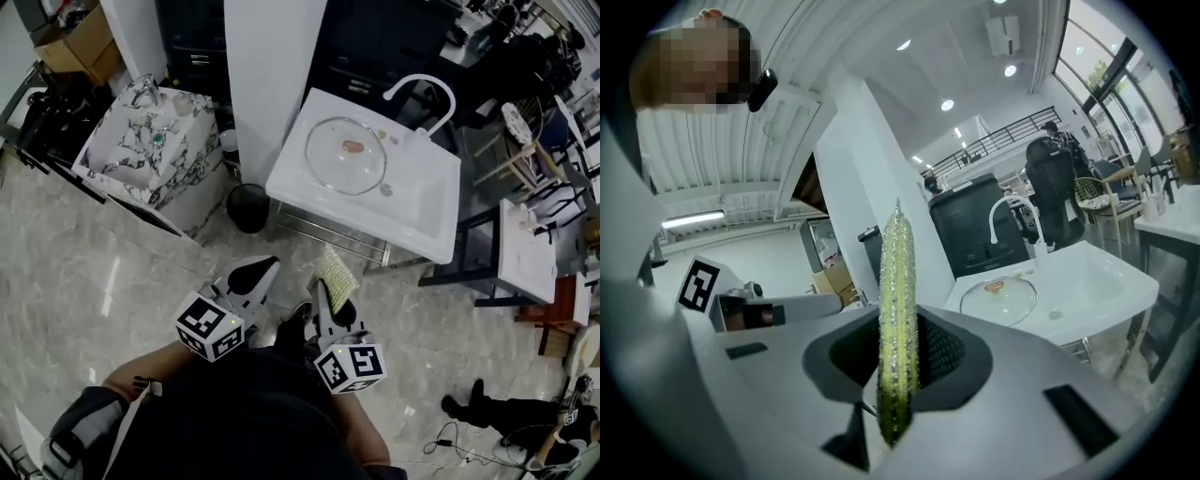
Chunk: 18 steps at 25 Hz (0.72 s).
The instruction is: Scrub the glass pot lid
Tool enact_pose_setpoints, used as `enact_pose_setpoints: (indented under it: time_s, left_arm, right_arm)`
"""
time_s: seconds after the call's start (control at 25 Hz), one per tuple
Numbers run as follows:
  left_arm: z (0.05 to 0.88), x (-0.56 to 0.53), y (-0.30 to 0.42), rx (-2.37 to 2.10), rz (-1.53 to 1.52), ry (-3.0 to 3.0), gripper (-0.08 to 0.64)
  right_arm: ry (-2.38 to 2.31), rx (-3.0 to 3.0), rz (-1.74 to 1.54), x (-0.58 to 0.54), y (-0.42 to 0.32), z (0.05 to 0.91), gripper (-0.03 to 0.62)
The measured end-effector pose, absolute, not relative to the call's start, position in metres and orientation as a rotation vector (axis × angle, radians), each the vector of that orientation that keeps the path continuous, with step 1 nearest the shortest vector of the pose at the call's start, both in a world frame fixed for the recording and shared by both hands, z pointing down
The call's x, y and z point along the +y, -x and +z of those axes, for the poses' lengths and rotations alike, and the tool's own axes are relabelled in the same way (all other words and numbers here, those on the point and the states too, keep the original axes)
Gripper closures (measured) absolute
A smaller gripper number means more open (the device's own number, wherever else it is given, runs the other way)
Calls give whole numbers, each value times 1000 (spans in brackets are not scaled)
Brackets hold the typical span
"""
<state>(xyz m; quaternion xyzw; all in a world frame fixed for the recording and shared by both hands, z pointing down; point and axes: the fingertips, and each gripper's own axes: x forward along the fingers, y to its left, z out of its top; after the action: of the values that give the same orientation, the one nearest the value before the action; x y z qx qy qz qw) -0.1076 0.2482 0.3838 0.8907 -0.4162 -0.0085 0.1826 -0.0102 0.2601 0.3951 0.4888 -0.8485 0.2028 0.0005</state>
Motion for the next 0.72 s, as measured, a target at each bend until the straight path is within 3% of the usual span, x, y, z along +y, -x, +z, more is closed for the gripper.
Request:
enact_pose_setpoints:
  time_s: [0.72]
  left_arm:
    - [372,140,-21,-1304,59,-2475,560]
  right_arm:
    - [-1468,-2733,824,130,-126,402,526]
